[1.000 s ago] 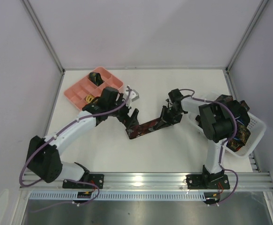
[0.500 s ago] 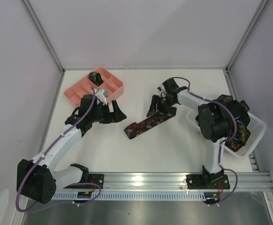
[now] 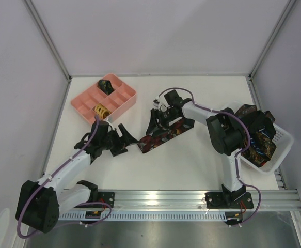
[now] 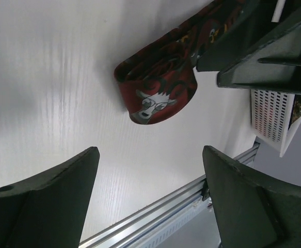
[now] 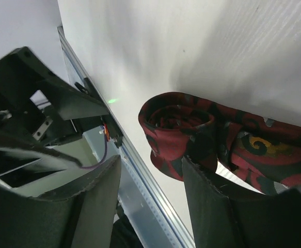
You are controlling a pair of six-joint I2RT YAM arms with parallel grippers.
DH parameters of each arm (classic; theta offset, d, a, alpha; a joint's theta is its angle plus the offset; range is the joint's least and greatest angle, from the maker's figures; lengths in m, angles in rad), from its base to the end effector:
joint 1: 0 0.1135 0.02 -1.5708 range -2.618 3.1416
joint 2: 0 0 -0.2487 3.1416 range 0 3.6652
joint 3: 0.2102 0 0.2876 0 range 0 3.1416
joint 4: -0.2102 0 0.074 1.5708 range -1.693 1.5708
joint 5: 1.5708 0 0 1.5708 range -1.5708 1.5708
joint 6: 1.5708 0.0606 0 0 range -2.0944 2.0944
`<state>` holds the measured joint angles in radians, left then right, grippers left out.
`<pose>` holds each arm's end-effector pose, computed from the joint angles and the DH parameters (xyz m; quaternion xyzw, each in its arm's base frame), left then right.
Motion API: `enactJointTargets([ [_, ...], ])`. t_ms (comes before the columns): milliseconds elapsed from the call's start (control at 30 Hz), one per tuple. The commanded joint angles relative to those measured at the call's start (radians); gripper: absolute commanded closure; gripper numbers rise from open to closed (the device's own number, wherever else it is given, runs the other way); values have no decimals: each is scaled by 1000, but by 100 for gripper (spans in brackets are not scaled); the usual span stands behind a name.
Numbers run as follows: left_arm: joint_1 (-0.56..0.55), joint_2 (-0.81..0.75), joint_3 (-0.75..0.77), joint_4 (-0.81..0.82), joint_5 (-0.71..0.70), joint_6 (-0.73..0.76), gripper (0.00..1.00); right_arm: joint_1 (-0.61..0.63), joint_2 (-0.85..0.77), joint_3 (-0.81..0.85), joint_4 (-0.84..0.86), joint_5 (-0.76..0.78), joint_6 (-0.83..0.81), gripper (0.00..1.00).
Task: Roll the ties
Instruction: Roll the tie
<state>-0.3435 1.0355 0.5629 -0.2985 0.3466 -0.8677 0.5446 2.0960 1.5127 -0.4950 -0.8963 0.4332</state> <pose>0.2424 -0.1086 0.1615 -0.1703 0.8937 -0.3489 0.2248 0.3735 0.2816 0.1253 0.1541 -0.8668 -0.4742 0.0034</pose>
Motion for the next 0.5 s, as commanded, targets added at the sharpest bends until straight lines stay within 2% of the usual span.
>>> enactJointTargets([
  [0,-14,9,-67,70,23,-145,13,3,-1,-3,62,-24,1,44],
  [267,-31,93,-113,186,31,-208,12,6,9,12,23,17,-27,46],
  [467,-32,164,-104,228,31,-217,17,15,22,-3,52,17,2,67],
])
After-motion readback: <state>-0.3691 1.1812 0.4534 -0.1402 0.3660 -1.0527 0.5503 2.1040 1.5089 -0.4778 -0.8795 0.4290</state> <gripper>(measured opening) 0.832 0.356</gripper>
